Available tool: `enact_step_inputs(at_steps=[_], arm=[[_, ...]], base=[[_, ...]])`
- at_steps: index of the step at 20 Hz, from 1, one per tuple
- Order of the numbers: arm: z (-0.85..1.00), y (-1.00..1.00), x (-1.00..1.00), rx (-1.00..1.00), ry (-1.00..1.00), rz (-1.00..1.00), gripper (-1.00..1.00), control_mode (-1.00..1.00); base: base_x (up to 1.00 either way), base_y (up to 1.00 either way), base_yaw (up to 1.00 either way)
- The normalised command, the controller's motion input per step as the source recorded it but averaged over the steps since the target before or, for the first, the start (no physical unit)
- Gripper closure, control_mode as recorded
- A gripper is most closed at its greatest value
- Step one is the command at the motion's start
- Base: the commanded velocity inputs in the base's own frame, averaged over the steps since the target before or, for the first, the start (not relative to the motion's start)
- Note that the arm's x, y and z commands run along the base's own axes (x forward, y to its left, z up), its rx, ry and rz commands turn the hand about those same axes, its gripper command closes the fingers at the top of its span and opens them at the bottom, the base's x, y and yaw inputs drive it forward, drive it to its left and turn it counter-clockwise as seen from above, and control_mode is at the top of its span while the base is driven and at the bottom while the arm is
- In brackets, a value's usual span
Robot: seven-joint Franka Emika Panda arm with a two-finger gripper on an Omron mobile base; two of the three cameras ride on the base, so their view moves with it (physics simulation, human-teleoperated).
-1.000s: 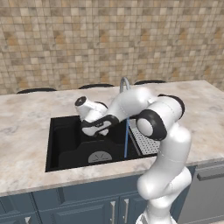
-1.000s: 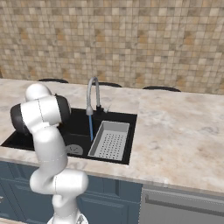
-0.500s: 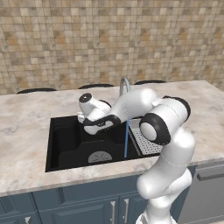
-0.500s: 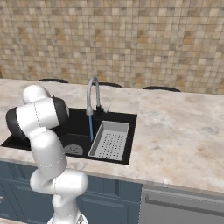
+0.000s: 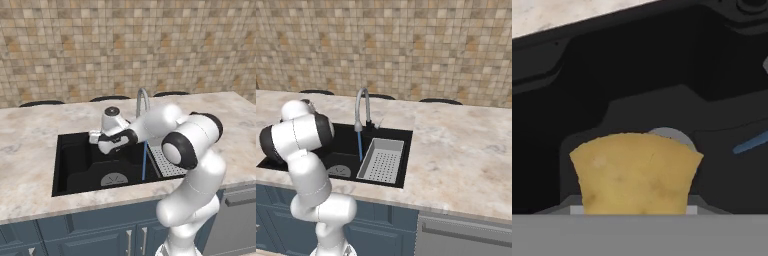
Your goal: Soak the sponge with water for a few seconds and then drop it inside the sink.
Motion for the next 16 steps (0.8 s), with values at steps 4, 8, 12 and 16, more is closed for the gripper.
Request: enact_step_inputs(at_steps=[4, 8, 12, 16], arm=[[0.24, 0.12, -0.15, 0.05, 0.08, 0.3, 1.0, -1.0], [0.38, 0.12, -0.1, 0.0, 0.11, 0.27, 1.0, -1.0], [0.31, 0.23, 0.0, 0.0, 0.16, 0.23, 1.0, -1.0], [0.06, 0.16, 0.01, -0.02, 0.25, 0.15, 1.0, -1.0]], base=[[0.0, 0.0, 0.0], [0.0, 0.0, 0.0], [0.0, 0.0, 0.0], [0.0, 0.0, 0.0]])
